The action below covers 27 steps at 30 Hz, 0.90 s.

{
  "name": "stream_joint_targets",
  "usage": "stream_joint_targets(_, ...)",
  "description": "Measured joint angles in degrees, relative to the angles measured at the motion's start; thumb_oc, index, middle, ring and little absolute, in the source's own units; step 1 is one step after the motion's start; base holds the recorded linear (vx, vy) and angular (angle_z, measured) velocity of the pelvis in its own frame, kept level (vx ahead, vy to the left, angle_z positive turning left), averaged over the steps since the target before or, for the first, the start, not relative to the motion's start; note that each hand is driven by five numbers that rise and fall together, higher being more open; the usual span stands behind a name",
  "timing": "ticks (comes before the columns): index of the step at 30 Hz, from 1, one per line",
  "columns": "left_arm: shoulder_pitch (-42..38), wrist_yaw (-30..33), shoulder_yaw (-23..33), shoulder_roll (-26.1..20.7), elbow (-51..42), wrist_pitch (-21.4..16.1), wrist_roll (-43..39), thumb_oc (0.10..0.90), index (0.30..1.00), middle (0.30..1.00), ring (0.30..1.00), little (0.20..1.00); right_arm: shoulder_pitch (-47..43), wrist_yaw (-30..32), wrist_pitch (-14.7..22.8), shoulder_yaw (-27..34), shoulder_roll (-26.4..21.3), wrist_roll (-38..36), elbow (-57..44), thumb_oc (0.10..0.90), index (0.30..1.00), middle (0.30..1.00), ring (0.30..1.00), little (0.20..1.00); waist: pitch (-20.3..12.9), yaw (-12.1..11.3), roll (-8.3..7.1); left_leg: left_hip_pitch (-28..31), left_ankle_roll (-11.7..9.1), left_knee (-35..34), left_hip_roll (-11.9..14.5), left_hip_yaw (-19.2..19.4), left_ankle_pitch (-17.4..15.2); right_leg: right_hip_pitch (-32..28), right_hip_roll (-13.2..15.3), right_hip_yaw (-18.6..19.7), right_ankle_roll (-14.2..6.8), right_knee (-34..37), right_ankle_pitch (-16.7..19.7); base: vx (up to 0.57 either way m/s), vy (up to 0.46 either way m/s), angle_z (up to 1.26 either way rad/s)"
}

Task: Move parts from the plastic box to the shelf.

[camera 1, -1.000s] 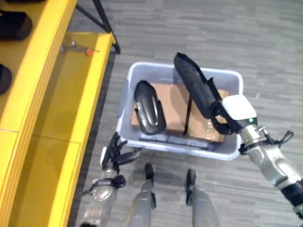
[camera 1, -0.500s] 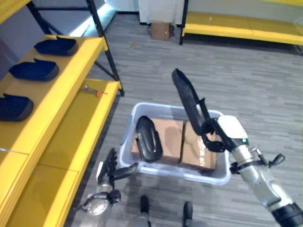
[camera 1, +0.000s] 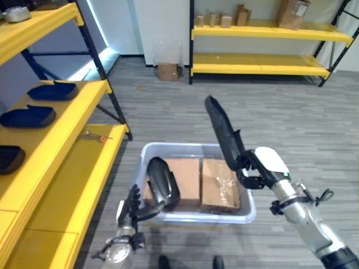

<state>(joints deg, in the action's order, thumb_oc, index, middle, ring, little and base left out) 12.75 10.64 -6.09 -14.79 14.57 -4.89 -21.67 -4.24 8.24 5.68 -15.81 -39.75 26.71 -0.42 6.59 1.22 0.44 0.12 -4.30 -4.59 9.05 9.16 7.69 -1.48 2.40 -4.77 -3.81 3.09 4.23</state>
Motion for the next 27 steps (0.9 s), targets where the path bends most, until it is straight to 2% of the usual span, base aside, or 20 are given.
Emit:
stream_joint_targets(3,0.7,0.0,-0.1,0.3,1.1,0.0,0.0,0.9,1.0,1.0,1.0,1.0,-0.4,-0.2,0.5,-1.6,-1.3,-0.1,-0.8,0.4,0.3,0.3,0.3,0.3,-0.4,-0.6,0.75,-0.1,-0.2,0.0,1.8,-0.8,-0.1,0.5,-1.8,-0.7,1.5,-1.8,-1.0,-0.09,-0.171,0.08)
stream_joint_targets(4,1.3,0.1,-0.1,0.5,1.3,0.0,-0.1,0.9,1.0,1.0,1.0,1.0,-0.9,-0.2,0.6,-2.3,-2.2,-1.3,-1.6,0.4,0.3,0.3,0.3,0.3,-0.7,-1.3,1.46,-1.1,-0.8,0.5,2.9,-1.6,0.3,2.0,-2.7,-1.4,2.5,-3.7,-1.9,-0.1,-0.082,0.14)
stream_joint_targets(5,1.4,0.1,-0.4,0.6,1.6,0.0,-0.2,0.9,1.0,1.0,1.0,1.0,-0.9,-0.2,0.7,-2.3,-2.5,-1.9,-1.6,0.4,0.3,0.3,0.3,0.3,-0.8,-1.5,1.76,-1.2,-0.6,0.2,3.3,-1.8,0.5,2.3,-2.9,-1.9,3.3,-4.1,-2.4,-0.11,-0.062,0.26)
stream_joint_targets(8,1.5,0.0,-1.1,1.7,3.5,0.0,-0.4,0.9,1.0,1.0,1.0,1.0,-2.9,-0.1,0.6,-4.4,-5.1,-2.4,-1.4,0.4,0.3,0.3,0.3,0.3,-0.7,-3.3,3.47,-3.7,-2.0,1.5,4.1,-4.0,3.2,3.4,-4.0,-4.3,3.9,-6.3,-3.3,-0.11,-0.03,0.4)
stream_joint_targets(9,1.4,0.0,-1.5,1.8,3.5,-0.1,-0.5,0.9,1.0,1.0,1.0,1.0,-3.9,0.0,0.4,-4.8,-5.5,-2.4,-1.2,0.4,0.3,0.3,0.3,0.3,-0.7,-3.5,3.55,-5.2,-2.7,2.0,3.9,-4.2,5.2,4.7,-3.7,-5.3,4.5,-7.5,-4.2,-0.14,-0.039,0.57)
stream_joint_targets(11,0.5,0.0,-2.1,1.8,4.3,-0.1,-0.5,0.9,1.0,1.0,1.0,1.0,-4.9,0.0,0.3,-4.5,-5.6,-2.4,-1.2,0.4,0.3,0.3,0.3,0.3,-0.3,-4.0,2.97,-9.1,-4.1,2.0,2.4,-5.5,11.6,7.1,-2.0,-7.8,5.6,-9.5,-5.2,-0.12,-0.043,0.83)
stream_joint_targets(12,-0.5,0.0,-2.5,1.8,5.5,0.0,-0.5,0.9,1.0,1.0,1.0,1.0,-4.8,0.1,0.4,-4.4,-5.5,-2.4,-1.3,0.4,0.3,0.3,0.3,0.3,0.7,-4.7,1.32,-9.5,-3.8,0.4,1.6,-5.1,15.1,8.0,0.0,-10.2,8.1,-9.5,-4.3,-0.12,-0.029,0.75)
stream_joint_targets(13,-0.7,0.2,-2.5,1.5,5.9,0.1,-0.6,0.9,1.0,1.0,1.0,1.0,-4.8,0.1,0.5,-4.4,-4.1,-2.4,-1.4,0.4,0.3,0.3,0.3,0.3,1.0,-5.1,0.58,-9.9,-2.2,4.6,1.0,-2.9,10.1,7.0,1.0,-11.1,8.5,-7.9,-3.5,-0.12,-0.012,0.72)
stream_joint_targets(14,-0.6,0.0,-2.6,0.6,6.0,0.3,-0.6,0.9,1.0,1.0,1.0,1.0,-4.6,0.1,0.6,-4.5,-2.8,-2.4,-1.6,0.4,0.3,0.3,0.3,0.3,1.8,-4.9,-1.05,-9.2,-1.3,9.2,0.6,-1.3,4.7,5.9,2.0,-12.8,8.6,-5.9,-1.9,-0.17,-0.01,0.9)
stream_joint_targets(15,-1.0,-0.1,-2.6,-0.3,6.2,0.3,-0.6,0.9,1.0,1.0,1.0,1.0,-3.9,0.2,0.6,-4.1,-1.9,-2.4,-1.8,0.4,0.3,0.3,0.3,0.3,2.9,-4.0,-2.79,-6.9,-2.3,15.2,1.5,1.4,-2.4,4.1,3.5,-15.7,8.4,-4.0,-0.2,-0.13,0.062,1.75)
stream_joint_targets(16,-2.2,-0.2,-3.1,-0.1,6.1,0.3,-0.6,0.9,1.0,1.0,1.0,1.0,-1.9,0.5,0.4,-3.6,-2.2,-2.4,-2.1,0.4,0.3,0.3,0.3,0.3,3.3,-1.3,-3.48,-3.5,-3.1,21.4,4.3,7.0,-5.5,2.1,4.8,-20.5,8.4,-1.5,0.4,-0.02,0.176,1.89)
stream_joint_targets(17,-3.6,-0.2,-3.8,-0.2,6.2,0.3,-0.6,0.9,1.0,1.0,1.0,1.0,-0.9,0.6,0.1,-2.7,-1.7,-2.4,-2.0,0.4,0.3,0.3,0.3,0.3,3.2,-1.2,-3.13,0.5,-3.5,22.0,6.9,10.3,-7.6,2.5,5.1,-22.7,8.1,-1.4,1.1,0.02,0.263,2.33)
stream_joint_targets(18,-5.5,-0.2,-5.2,0.3,6.2,0.4,-0.6,0.9,1.0,1.0,1.0,1.0,3.1,1.4,0.1,0.9,-0.2,-2.4,-2.2,0.4,0.3,0.3,0.3,0.3,3.0,0.6,-2.05,5.0,-4.6,15.1,7.7,14.1,-8.8,1.5,5.1,-26.5,5.7,0.1,1.9,0.11,0.369,1.68)
stream_joint_targets(19,-6.7,-0.3,-6.4,0.7,5.9,0.4,-0.6,0.9,1.0,1.0,1.0,1.0,4.5,1.7,-0.2,2.6,-0.1,-2.4,-2.2,0.4,0.3,0.3,0.3,0.3,2.9,0.6,-0.45,7.5,-4.5,7.9,6.6,14.3,-8.4,1.9,5.1,-27.1,4.6,0.1,2.5,0.05,0.335,1.43)
stream_joint_targets(20,-7.0,-0.5,-7.0,1.1,5.2,0.4,-0.5,0.9,1.0,1.0,1.0,1.0,4.5,1.7,-0.3,3.9,-0.3,-2.4,-2.2,0.4,0.3,0.3,0.3,0.3,2.8,0.2,1.47,9.6,-3.3,0.7,4.8,14.4,-8.0,3.1,5.3,-27.0,3.5,-0.9,3.4,0.06,0.316,0.62)
stream_joint_targets(21,-7.2,-1.0,-6.6,1.1,5.3,0.4,-0.5,0.9,1.0,1.0,1.0,1.0,4.6,1.7,-1.5,4.7,1.8,-2.4,-1.9,0.4,0.3,0.3,0.3,0.3,2.9,-0.2,0.98,9.9,-4.4,-0.3,2.9,13.9,-7.7,3.5,6.7,-26.8,2.4,-1.6,4.6,0.04,0.29,0.39)
stream_joint_targets(23,-4.4,-0.9,-4.1,0.2,4.9,0.4,-0.5,0.9,1.0,1.0,1.0,1.0,5.0,1.7,-1.2,3.2,3.5,-2.3,-1.9,0.4,0.3,0.3,0.3,0.3,1.8,-1.4,-0.79,9.9,-1.1,-0.3,-2.9,12.0,-8.9,3.9,11.8,-20.9,-0.1,-2.1,6.3,0.06,0.308,0.48)
stream_joint_targets(24,-3.1,-0.6,-1.2,-1.2,4.9,0.4,-0.4,0.9,1.0,1.0,1.0,1.0,4.6,1.7,-1.1,2.3,5.3,-2.3,-2.0,0.4,0.3,0.3,0.3,0.3,1.0,-3.4,-1.75,9.6,0.0,-0.3,-4.7,11.4,-9.1,3.9,13.8,-20.8,-0.7,-2.1,7.3,0.05,0.325,0.53)
stream_joint_targets(26,-1.5,0.3,1.7,-3.1,4.9,0.4,-0.4,0.9,1.0,1.0,1.0,1.0,4.0,1.8,-1.2,1.0,7.4,-2.2,-2.0,0.4,0.3,0.3,0.3,0.3,-0.5,-6.1,-3.29,8.6,0.3,-0.2,-5.6,9.1,-9.2,3.0,14.7,-21.4,-1.0,-2.0,7.9,0.0,0.383,0.63)
stream_joint_targets(27,-1.4,0.3,1.7,-3.3,4.9,0.4,-0.1,0.9,1.0,1.0,1.0,1.0,3.6,1.7,-1.2,-0.1,7.9,-2.1,-2.0,0.4,0.3,0.3,0.3,0.3,-1.6,-6.3,-4.46,7.2,0.9,-0.3,-6.3,7.2,-9.1,2.8,15.6,-22.1,-1.1,-1.9,8.0,-0.03,0.381,0.73)
